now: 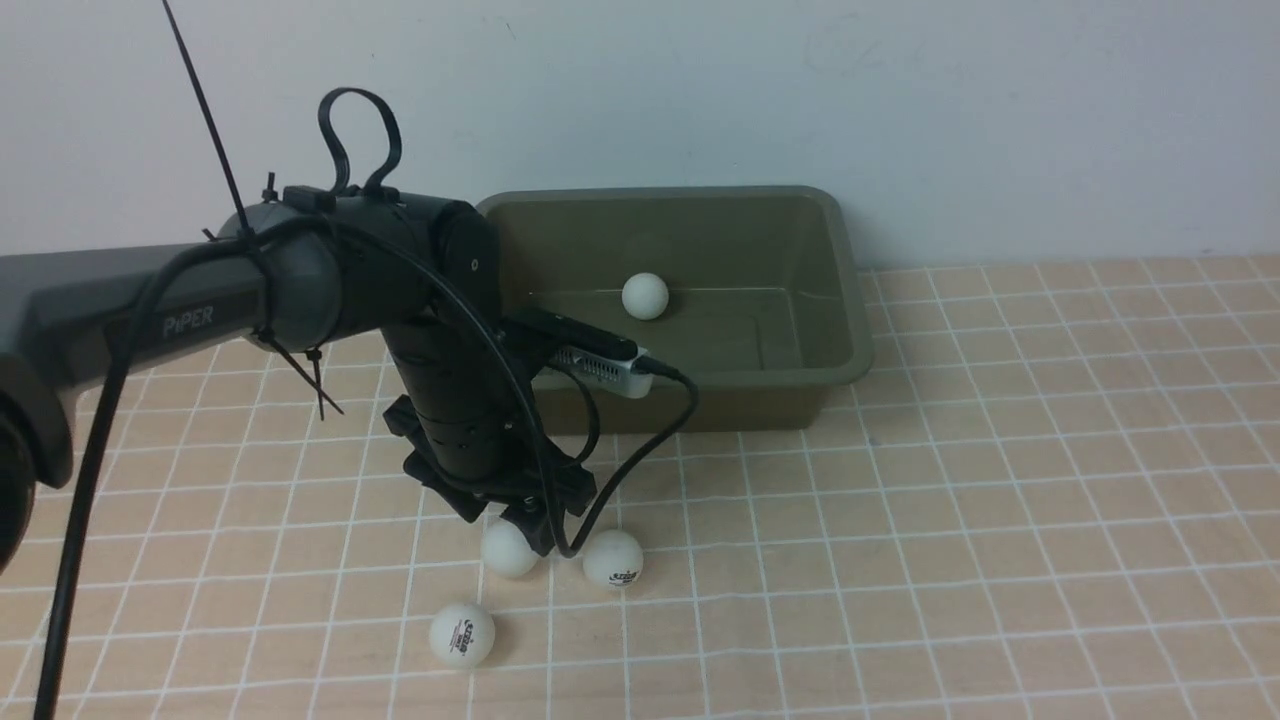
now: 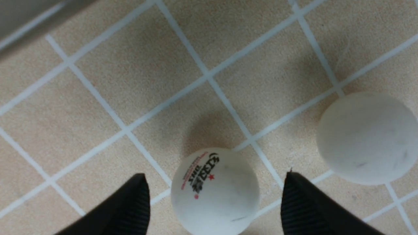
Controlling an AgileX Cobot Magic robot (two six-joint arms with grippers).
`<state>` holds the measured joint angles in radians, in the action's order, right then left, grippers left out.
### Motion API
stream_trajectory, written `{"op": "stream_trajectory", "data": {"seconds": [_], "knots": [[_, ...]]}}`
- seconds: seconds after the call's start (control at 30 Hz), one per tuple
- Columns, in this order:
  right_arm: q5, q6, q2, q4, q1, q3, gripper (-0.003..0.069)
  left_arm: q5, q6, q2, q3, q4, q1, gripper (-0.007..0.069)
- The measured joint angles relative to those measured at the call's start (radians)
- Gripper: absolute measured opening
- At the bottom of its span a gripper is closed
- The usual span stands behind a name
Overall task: Put the table tennis balls into the box on the light coffee tablecloth.
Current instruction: 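Reach for and grasp a ping pong ball on the table beside the basket, then drop the ball into the bin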
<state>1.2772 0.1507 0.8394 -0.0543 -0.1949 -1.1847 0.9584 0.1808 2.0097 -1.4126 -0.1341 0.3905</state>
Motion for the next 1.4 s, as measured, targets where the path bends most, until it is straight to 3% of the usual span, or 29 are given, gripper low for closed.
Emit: {"op": "stream_trajectory", "data": {"seconds": [0.23,0.43,0.87,1.13,1.4], "knots": [[0.000,0.000,0.000,0.000,0.000,0.000,-0.0018,0.001,0.002,0.019,0.000,0.000,0.000,0.0432],[0.000,0.000,0.000,0.000,0.000,0.000,-0.0018,0.019,0.002,0.019,0.000,0.000,0.000,0.0300],[0.000,0.000,0.000,0.000,0.000,0.000,-0.0018,0.243,0.002,0.003,-0.205,0.009,0.000,0.0300],[0.000,0.000,0.000,0.000,0.000,0.000,-0.0018,0.264,0.003,-0.006,-0.456,0.009,0.000,0.0300],[0.000,0.000,0.000,0.000,0.000,0.000,-0.0018,0.213,0.005,-0.002,-0.492,0.043,0.000,0.0300]]}}
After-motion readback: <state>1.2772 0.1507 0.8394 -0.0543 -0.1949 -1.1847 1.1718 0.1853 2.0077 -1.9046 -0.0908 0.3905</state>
